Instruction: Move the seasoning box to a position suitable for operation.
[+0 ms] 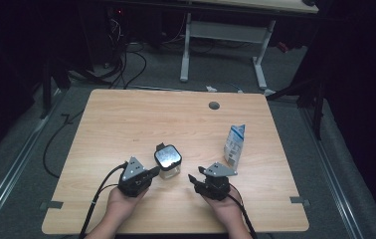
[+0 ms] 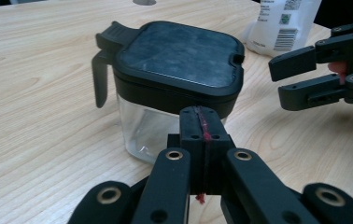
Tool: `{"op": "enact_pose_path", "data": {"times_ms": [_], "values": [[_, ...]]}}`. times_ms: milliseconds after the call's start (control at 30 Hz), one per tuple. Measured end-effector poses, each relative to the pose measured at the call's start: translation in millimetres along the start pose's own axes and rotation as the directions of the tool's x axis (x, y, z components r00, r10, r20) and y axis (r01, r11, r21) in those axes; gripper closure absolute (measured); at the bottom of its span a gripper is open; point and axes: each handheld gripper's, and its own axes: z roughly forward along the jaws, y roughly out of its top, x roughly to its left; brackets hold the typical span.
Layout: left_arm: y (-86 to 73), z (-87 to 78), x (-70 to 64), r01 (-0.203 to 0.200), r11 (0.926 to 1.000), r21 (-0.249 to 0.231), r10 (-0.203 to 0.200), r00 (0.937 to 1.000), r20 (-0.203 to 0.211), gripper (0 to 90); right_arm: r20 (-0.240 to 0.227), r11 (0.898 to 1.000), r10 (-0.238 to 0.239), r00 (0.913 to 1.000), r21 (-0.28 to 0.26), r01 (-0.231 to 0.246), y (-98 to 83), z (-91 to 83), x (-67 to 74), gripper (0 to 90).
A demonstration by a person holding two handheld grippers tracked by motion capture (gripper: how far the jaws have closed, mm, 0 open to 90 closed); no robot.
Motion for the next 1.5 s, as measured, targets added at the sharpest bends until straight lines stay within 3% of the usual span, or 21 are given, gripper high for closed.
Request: {"op": "enact_pose_path", "data": {"times_ms": [267, 467, 700, 1033, 1267, 1500], "values": [[3.3, 6.6, -9.7, -0.016, 0.9998, 0.008, 0.016, 0.9995, 0.029, 89.6, 0.004, 1.000, 0.001, 1.0000, -0.005, -0.001, -0.2, -0.7, -1.6, 50.1], [2.9, 3.7, -10.8, -0.020, 0.9998, 0.007, 0.019, 0.9995, 0.026, 88.2, -0.015, 1.000, 0.010, 0.9998, -0.019, -0.011, -0.5, -1.8, -4.7, 41.4], [4.5, -7.5, -0.4, -0.033, 0.9992, 0.022, 0.034, 0.9991, -0.027, 84.9, -0.034, 1.000, 0.024, 0.9991, -0.006, -0.024, -0.4, -0.4, -7.9, 32.6], [22.2, -19.8, 26.2, -0.043, 0.9986, 0.033, 0.047, 0.9901, -0.132, 76.2, -0.027, 1.000, 0.026, 0.9993, 0.010, -0.026, -0.2, 0.7, -7.3, 31.3], [38.5, -13.6, 38.5, -0.024, 0.9997, 0.010, 0.025, 0.9904, -0.136, 81.1, -0.023, 1.000, 0.022, 0.9995, 0.003, -0.022, 0.4, 0.1, -5.8, 31.3], [55.9, 0.8, 40.1, -0.046, 0.9989, -0.006, 0.045, 0.9910, -0.126, 87.9, -0.048, 1.000, 0.022, 0.9986, -0.001, -0.022, 0.9, -0.3, -4.7, 31.3]]}}
